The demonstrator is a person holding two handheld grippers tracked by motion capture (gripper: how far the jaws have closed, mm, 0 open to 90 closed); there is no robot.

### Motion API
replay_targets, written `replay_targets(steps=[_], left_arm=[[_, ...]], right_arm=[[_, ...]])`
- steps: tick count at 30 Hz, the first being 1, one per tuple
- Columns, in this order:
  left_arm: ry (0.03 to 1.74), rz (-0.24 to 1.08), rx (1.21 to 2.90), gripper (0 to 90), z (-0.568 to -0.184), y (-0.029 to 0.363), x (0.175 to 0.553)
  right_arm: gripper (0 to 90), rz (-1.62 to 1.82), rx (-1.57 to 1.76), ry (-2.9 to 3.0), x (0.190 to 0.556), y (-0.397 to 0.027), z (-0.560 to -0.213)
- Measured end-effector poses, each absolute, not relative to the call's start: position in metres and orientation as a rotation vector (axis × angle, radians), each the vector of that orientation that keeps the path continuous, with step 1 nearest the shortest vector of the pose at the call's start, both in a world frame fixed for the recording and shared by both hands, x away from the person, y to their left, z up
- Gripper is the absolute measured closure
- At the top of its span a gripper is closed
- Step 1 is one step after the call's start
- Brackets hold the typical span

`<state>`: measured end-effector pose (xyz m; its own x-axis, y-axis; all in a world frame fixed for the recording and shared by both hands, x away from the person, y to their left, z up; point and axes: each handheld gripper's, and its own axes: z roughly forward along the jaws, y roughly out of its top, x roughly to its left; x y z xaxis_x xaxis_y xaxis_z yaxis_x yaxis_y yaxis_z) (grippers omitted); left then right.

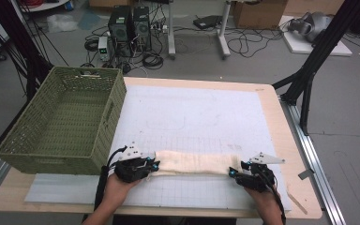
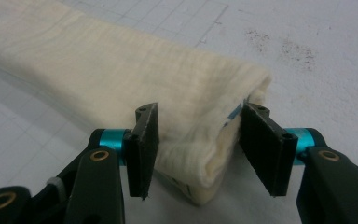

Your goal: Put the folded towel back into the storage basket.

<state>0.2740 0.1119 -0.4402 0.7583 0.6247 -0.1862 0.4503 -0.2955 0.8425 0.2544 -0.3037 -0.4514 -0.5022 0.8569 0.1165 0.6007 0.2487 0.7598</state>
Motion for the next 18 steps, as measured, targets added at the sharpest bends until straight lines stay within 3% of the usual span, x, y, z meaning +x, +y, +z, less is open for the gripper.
replay_targets(steps=[6,7,11,18], left_arm=[[0.793,0.238,1.952,81.0,-0.4383,0.1109,0.2727],[0.792,0.239,1.955,81.0,-0.4379,0.1110,0.2728],[0.796,0.238,1.954,81.1,-0.4372,0.1120,0.2727],[0.770,0.252,1.930,81.0,-0.4335,0.1132,0.2709]], right_arm=[[61.0,1.121,1.350,2.221,0.2546,-0.3038,-0.4500],[71.1,1.138,1.330,2.254,0.2542,-0.3020,-0.4492],[77.4,1.146,1.324,2.276,0.2550,-0.3004,-0.4482],[79.8,1.239,1.359,2.239,0.2560,-0.3092,-0.4462]])
